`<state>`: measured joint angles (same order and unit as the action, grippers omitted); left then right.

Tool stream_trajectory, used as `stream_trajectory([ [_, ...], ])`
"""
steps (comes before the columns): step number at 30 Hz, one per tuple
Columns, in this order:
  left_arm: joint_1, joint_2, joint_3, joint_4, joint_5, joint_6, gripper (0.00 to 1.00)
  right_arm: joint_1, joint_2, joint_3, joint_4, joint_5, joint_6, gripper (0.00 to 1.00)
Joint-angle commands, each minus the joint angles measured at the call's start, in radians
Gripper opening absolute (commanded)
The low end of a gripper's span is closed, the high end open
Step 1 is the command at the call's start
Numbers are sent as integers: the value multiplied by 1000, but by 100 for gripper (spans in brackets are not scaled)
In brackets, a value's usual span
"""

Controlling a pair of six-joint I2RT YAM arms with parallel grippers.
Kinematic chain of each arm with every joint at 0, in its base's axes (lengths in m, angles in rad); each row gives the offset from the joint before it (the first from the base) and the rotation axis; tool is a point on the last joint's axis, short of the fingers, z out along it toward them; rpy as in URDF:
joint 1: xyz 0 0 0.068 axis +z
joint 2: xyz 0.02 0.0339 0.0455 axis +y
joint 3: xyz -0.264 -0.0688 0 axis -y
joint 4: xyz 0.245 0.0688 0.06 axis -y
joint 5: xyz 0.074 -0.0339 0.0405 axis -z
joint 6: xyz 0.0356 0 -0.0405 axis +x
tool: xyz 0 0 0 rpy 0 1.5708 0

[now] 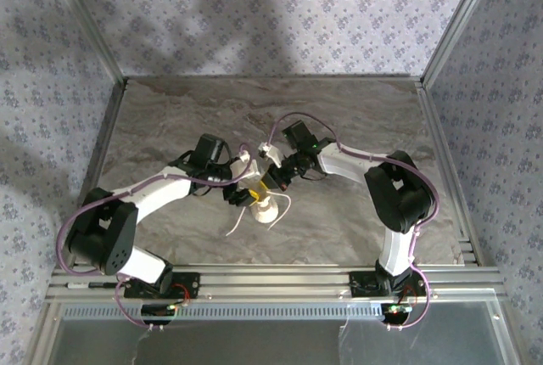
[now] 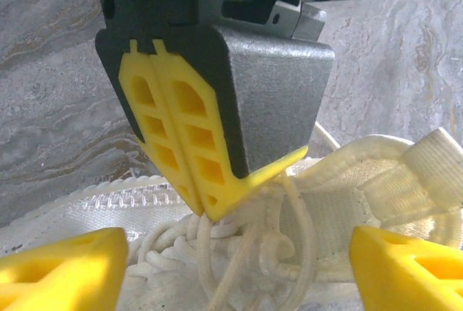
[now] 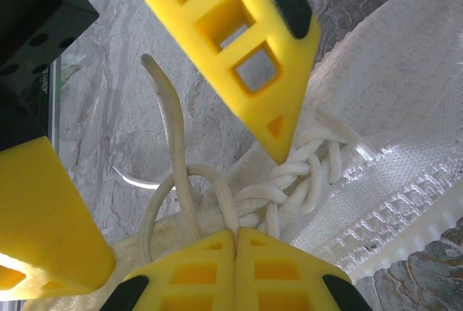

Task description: Tie the shoes

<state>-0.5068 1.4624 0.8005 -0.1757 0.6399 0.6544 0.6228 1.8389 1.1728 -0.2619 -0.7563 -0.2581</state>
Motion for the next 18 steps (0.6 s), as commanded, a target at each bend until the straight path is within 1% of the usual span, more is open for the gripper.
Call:
stream_trajectory([
  [1,-9,18,47,-46,60,39,82,-9,-10,11,-34,-29,3,0],
  [6,-18,49,75,-69,60,39,83,-12,-9,11,-38,-31,2,0],
  [12,-34,87,111,-81,16,11,80,-14,-19,2,-42,-31,-4,0],
  [14,-34,97,123,-82,-2,-10,78,-15,-24,-4,-46,-29,-7,0],
  [18,-33,126,168,-142,-22,-48,70,-19,-32,-13,-47,-28,-10,0],
])
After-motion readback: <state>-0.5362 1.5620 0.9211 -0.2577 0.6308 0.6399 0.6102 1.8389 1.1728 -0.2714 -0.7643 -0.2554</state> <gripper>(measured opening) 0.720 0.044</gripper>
